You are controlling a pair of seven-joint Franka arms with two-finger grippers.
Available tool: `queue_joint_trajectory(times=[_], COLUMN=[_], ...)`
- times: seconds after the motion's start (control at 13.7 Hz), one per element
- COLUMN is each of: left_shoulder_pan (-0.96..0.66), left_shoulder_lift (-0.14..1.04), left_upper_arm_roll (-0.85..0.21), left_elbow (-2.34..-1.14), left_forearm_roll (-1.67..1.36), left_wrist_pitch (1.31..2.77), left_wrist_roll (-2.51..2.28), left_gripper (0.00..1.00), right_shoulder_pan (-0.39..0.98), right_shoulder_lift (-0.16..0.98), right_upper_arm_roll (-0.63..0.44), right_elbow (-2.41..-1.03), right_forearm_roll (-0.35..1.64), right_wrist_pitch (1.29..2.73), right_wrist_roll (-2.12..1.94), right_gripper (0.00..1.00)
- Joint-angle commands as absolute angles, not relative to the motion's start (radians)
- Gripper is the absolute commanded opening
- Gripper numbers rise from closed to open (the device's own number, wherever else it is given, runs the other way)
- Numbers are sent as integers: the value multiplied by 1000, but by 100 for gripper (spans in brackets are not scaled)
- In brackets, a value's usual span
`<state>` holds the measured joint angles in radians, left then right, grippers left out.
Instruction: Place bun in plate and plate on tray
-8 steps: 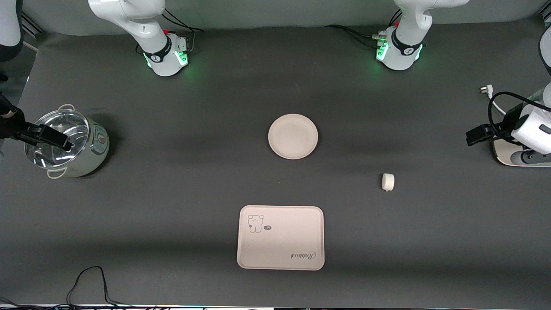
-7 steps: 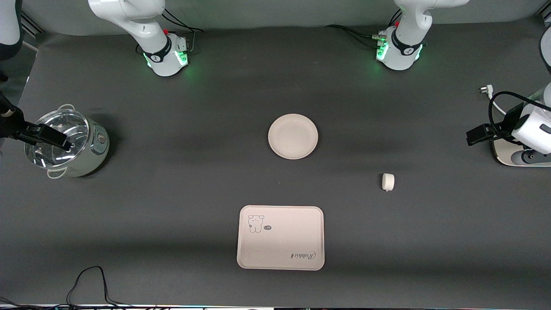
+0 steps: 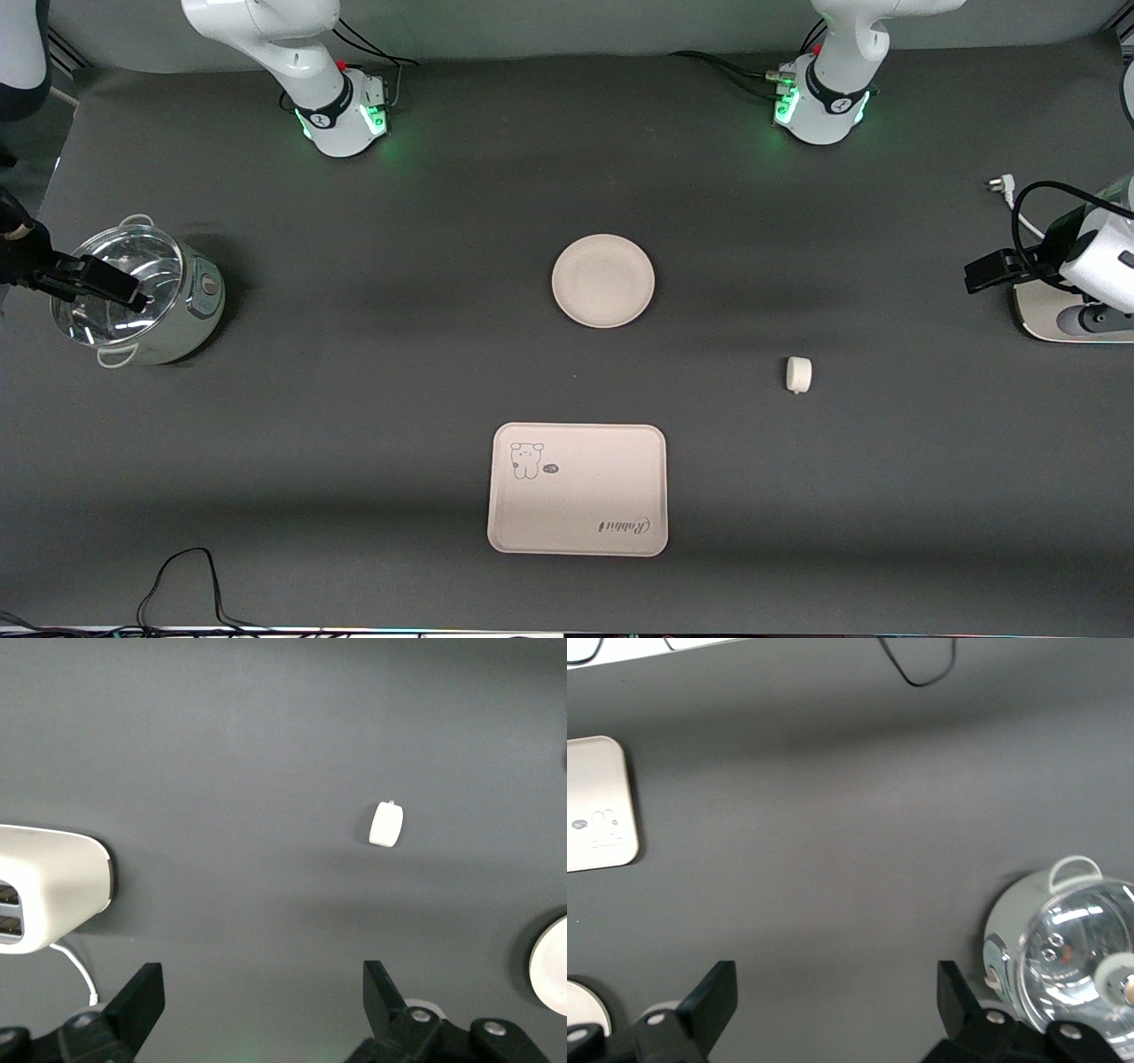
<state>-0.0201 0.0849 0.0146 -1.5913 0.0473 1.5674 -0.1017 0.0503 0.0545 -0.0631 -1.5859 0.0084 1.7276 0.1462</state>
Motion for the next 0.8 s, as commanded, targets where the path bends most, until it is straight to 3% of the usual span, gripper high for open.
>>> queue_joint_trajectory(times=[0.0, 0.15, 0.37, 0.73], left_shoulder_pan=[-34, -81, -98, -78], left_shoulder_lift=[97, 97, 101, 87], left_upper_arm_roll=[9, -35, -205, -219], left_elbow=[-1555, -1560, -1560, -1610], left_forearm_roll=[54, 42, 14, 24], left_wrist_pitch=[1508, 1496, 1497, 1518], left_wrist_roll=[-92, -183, -435, -427], left_gripper=[100, 100, 100, 100], right_shoulder_pan=[54, 57, 57, 55], right_shoulder_lift=[57, 60, 60, 61], right_upper_arm_roll=[-57, -57, -54, -60], right_elbow=[-1597, -1600, -1600, -1601], right_forearm_roll=[17, 17, 17, 18], right_wrist_pitch=[1749, 1737, 1730, 1678], right_wrist_roll=[143, 135, 114, 72], right_gripper=[100, 100, 100, 100])
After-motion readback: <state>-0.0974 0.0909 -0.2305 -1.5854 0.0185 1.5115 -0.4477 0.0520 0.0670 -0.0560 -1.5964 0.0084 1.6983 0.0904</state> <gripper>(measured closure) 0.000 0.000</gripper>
